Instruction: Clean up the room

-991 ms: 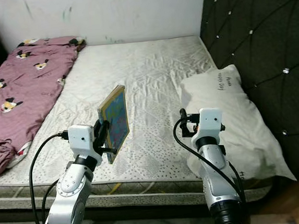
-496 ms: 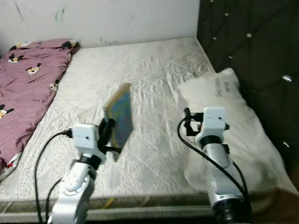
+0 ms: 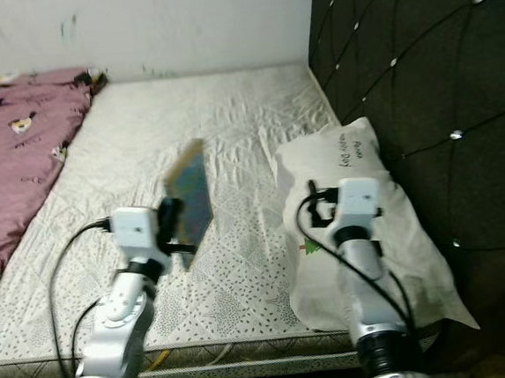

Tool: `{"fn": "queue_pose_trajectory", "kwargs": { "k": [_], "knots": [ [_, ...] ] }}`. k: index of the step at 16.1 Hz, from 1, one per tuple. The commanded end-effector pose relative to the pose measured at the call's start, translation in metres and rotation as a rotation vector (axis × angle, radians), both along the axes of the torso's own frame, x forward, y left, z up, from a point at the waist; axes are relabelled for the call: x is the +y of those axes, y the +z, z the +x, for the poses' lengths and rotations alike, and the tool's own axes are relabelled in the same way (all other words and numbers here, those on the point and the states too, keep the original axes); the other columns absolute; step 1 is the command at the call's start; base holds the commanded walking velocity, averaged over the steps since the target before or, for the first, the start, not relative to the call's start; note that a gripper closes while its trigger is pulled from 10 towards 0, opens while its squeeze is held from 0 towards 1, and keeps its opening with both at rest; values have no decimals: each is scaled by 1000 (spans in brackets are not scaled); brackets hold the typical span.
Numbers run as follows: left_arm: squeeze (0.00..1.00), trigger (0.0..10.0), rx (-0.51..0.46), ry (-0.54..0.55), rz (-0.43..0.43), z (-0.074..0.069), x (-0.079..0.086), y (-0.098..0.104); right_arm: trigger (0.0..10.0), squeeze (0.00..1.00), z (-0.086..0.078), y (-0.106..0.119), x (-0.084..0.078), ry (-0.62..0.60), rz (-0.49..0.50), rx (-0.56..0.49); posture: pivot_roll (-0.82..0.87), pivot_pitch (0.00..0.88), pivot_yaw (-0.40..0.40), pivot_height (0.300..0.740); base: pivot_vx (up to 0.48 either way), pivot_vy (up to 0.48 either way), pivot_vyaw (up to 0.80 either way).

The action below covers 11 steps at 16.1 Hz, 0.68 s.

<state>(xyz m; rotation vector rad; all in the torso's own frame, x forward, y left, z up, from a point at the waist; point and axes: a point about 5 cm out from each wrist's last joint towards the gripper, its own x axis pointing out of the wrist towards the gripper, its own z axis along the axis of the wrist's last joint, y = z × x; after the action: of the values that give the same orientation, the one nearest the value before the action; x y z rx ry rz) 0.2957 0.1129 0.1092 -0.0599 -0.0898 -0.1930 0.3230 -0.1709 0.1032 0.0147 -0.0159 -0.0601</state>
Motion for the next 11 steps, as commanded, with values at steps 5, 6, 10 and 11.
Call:
{"fn": "queue_pose_trajectory", "kwargs": {
  "k": [5, 6, 10, 11],
  "knots": [
    [0, 10000, -13, 12, -8, 3, 0, 5, 10000, 0, 0, -4, 5, 25, 14, 25, -8, 0, 42, 740, 0, 52, 0],
    [0, 10000, -12, 11, -7, 3, 0, 5, 10000, 0, 0, -4, 5, 24, 11, 23, -8, 0, 42, 740, 0, 352, 0],
    [0, 10000, -13, 10, -10, 3, 0, 5, 10000, 0, 0, -4, 4, 29, -1, 23, -9, 0, 41, 740, 0, 360, 0],
    [0, 10000, -15, 10, -10, 3, 0, 5, 10000, 0, 0, -4, 5, 33, -15, 23, -9, 0, 41, 740, 0, 0, 0]
  ]
}}
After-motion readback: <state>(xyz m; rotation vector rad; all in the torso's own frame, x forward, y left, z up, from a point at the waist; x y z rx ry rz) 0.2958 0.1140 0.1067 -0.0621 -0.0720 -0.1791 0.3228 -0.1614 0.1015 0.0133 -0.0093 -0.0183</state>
